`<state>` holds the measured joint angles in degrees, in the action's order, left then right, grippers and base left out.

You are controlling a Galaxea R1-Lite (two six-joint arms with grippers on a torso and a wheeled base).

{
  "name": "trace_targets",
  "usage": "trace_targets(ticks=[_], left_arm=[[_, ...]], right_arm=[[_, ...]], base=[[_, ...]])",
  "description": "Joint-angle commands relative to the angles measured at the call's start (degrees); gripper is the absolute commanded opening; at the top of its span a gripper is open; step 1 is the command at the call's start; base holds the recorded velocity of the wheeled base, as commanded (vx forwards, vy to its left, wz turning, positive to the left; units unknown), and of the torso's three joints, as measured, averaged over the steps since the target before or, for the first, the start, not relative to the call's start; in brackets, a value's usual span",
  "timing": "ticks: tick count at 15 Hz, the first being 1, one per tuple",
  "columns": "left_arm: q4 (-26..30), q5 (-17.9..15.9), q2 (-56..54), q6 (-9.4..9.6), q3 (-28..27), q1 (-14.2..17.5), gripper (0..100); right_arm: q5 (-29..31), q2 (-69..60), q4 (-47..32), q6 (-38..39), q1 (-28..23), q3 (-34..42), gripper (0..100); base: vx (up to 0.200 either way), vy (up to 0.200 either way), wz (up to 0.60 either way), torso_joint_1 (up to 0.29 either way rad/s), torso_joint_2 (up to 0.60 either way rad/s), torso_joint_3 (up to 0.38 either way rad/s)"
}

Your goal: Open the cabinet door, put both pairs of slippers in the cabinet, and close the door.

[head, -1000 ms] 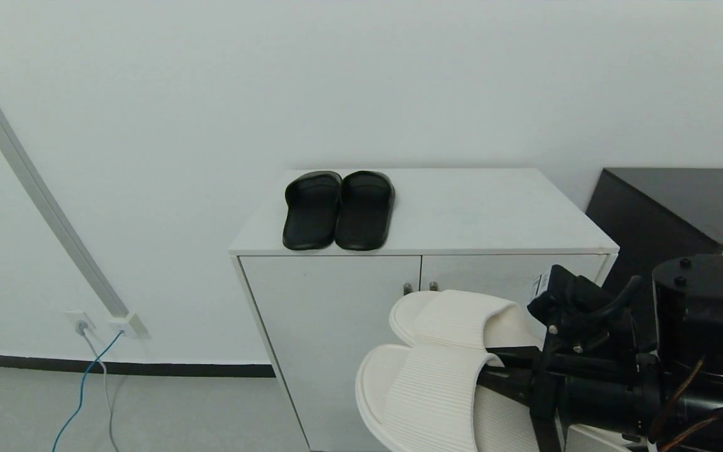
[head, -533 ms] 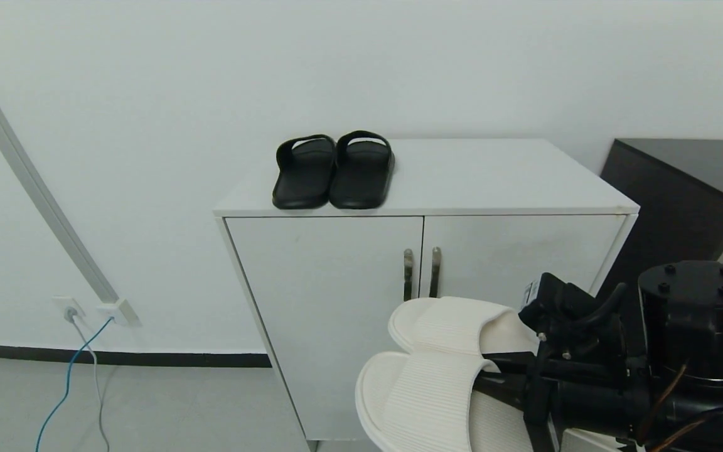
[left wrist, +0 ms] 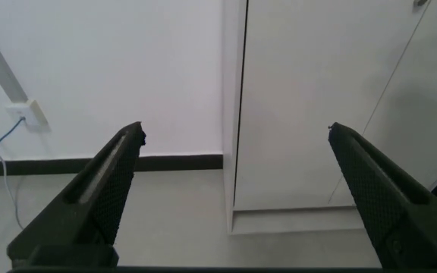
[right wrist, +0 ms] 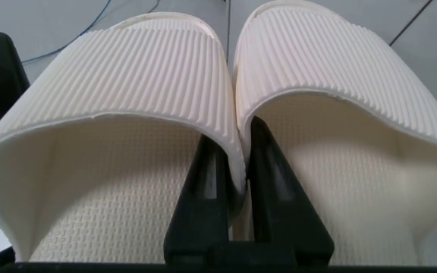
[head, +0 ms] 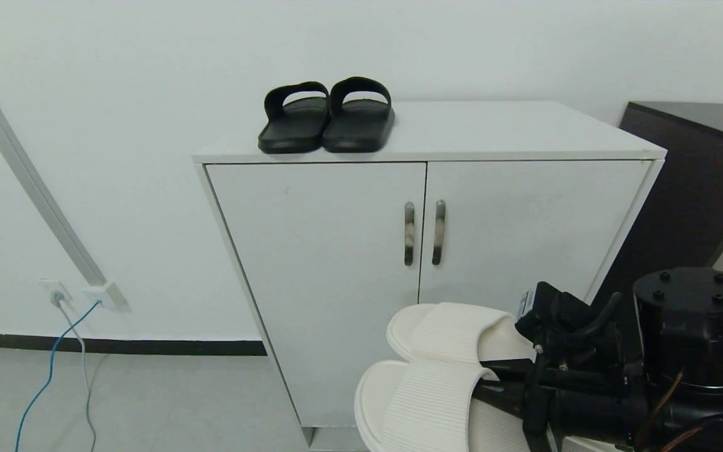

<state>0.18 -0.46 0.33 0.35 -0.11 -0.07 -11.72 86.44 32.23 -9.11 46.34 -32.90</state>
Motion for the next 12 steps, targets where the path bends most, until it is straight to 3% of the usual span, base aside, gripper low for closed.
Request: trace_targets(ticks=[1,7,11,12], left_arm=[[-0.01,0.02,0.46,0.0,0.02,0.07,100],[-0.01,0.11,1.6,-0.18,0.02,-0.01,100],[-0.18,0.11,1.78,-0.27,-0.24,0.07,100],[-0.36,0.02,2.66,-0.79,-2.88,-0.01,100]], right_arm=[[-0.06,-0.13,0.02,-0.03,0.16,0.03,0],[-0.15,0.22,0.9,-0.03,0.33,0.82,0],[-0.15,0.22,1.43,-0.03,0.42,1.17,0],[-0.15,0.22,1.52,-0.03,0.42,1.17,0]], base=[[0.0,0.0,0.0,-0.085,0.46,0.373],[0.0,0.0,0.0,-0.031,0.43,0.386],[0.0,0.0,0.0,0.003,0.09,0.096],[0.0,0.0,0.0,0.0,0.0,0.0]])
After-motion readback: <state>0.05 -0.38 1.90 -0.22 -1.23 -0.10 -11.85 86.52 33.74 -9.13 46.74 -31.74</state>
